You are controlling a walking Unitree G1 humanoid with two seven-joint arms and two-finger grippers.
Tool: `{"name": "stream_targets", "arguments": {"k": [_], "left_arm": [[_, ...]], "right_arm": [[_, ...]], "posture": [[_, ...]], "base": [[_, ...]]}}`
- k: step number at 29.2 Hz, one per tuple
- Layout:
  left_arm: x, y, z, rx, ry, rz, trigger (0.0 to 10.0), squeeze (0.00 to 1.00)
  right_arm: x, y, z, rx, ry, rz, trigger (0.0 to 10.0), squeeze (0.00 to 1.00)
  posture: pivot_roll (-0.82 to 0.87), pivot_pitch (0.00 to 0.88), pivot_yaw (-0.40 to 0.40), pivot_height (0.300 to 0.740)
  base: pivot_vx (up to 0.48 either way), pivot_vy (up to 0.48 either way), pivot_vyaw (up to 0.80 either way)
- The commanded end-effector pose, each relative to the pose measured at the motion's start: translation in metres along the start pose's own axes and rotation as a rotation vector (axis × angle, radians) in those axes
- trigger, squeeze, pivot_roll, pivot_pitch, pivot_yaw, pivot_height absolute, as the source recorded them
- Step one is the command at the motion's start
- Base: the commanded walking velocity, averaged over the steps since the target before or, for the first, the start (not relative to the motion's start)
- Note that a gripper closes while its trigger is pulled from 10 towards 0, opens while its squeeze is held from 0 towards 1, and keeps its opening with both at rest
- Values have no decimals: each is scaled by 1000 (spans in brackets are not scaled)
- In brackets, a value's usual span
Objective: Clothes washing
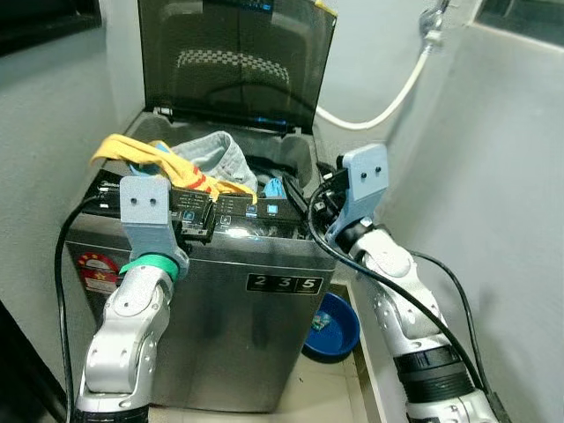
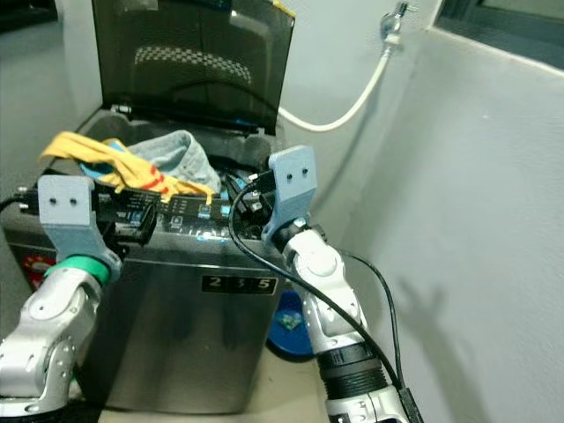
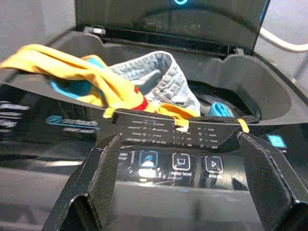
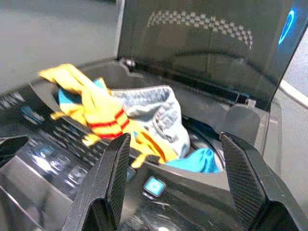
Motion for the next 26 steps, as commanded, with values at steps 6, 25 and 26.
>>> {"name": "stream_targets", "arguments": {"k": [6,25,26], "left_arm": [[-3,-5,-13,2,43,-10,10000,0],[8,-10,-10,-3,42,-40,10000,0],[8,-9,-12,-14,49,-28,10000,0]], "right_arm": [[0,0,1,-40,-6,-4,10000,0],[7,-17,11,-87,-30,-68,10000,0],[6,-18,11,-84,-28,-72,10000,0]], "posture": [[65,0,-62,740],[35,7,-39,740],[34,7,-36,740]], "base": [[0,0,800],[0,0,800],[0,0,800]]}}
Point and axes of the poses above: a point about 5 cm out from each wrist's last joint towards the gripper, its own x axis pointing out of the wrist towards the gripper, its own z axis along the axis of the wrist's last joint, y = z × x, the point moved 1 cm from there along x, pointing out of the wrist towards the gripper, and after that the axes turned 15 degrees about -x, right-handed, at the moved point
